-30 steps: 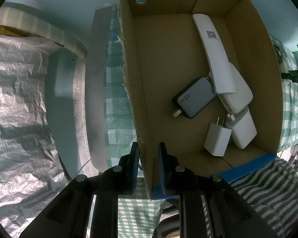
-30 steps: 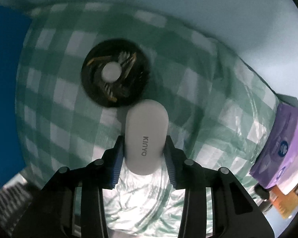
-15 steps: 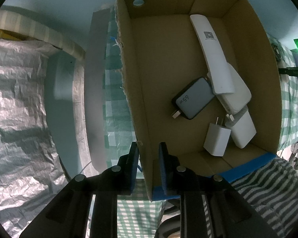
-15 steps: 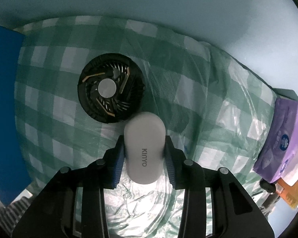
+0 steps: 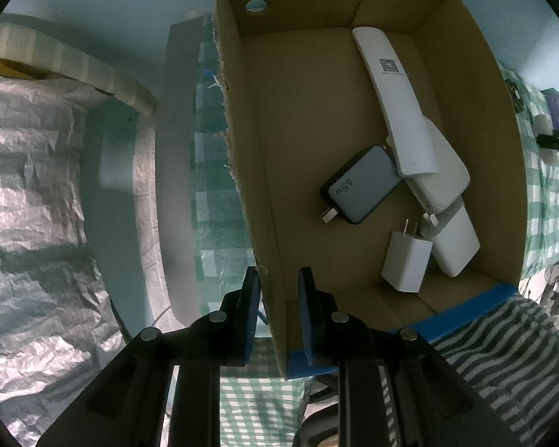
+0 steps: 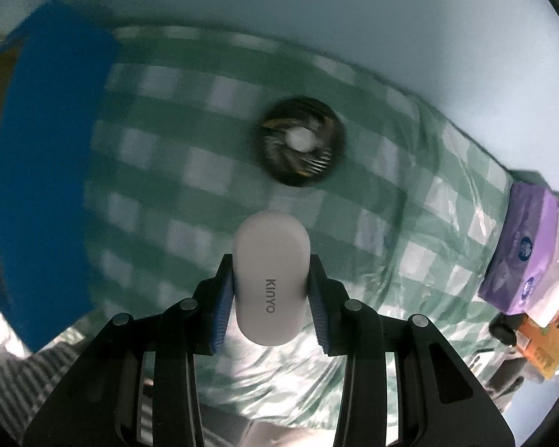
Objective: Flip cup upside down
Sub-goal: 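Carry the earbud case into the box and release it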
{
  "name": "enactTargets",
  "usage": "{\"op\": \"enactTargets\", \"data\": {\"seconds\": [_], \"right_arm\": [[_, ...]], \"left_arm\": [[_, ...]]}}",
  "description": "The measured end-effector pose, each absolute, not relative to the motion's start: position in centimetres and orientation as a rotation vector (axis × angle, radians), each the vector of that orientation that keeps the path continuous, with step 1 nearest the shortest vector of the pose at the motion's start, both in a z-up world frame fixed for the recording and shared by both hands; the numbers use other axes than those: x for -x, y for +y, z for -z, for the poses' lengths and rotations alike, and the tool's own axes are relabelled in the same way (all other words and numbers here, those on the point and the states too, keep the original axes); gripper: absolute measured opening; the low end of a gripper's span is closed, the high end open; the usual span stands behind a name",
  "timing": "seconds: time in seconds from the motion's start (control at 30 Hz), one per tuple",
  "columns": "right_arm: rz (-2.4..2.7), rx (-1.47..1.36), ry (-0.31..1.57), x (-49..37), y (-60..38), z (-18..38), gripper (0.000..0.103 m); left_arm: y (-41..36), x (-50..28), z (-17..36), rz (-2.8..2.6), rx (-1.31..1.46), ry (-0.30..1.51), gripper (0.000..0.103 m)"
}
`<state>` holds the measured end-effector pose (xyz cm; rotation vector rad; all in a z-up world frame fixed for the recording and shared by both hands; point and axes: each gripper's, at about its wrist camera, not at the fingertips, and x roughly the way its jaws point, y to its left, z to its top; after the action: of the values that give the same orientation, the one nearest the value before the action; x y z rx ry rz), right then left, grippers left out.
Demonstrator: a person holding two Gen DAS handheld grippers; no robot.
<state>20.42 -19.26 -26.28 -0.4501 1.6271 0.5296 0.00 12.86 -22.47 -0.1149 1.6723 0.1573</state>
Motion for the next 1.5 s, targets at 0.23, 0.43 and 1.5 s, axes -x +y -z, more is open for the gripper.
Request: {"op": "enactTargets", "data": {"seconds": [0.23, 0.43, 1.5], "right_arm": [[-0.646, 0.469, 1.549, -17.7, -15.5, 21.0, 0.037], [-0.746, 0.487, 1.476, -16.3, -11.3, 16.3, 0.037], [-0.991, 0.755, 1.464, -5.5, -0.8, 20.6, 0.037]], "left_arm": [[12.7, 0.0, 22.4, -0.148, 0.107, 1.669, 0.019], [12.7, 0.2, 22.4, -0.141, 0.105, 1.665, 0.019], [12.7, 0.3, 22.4, -0.131, 0.103, 1.654, 0.019]]}}
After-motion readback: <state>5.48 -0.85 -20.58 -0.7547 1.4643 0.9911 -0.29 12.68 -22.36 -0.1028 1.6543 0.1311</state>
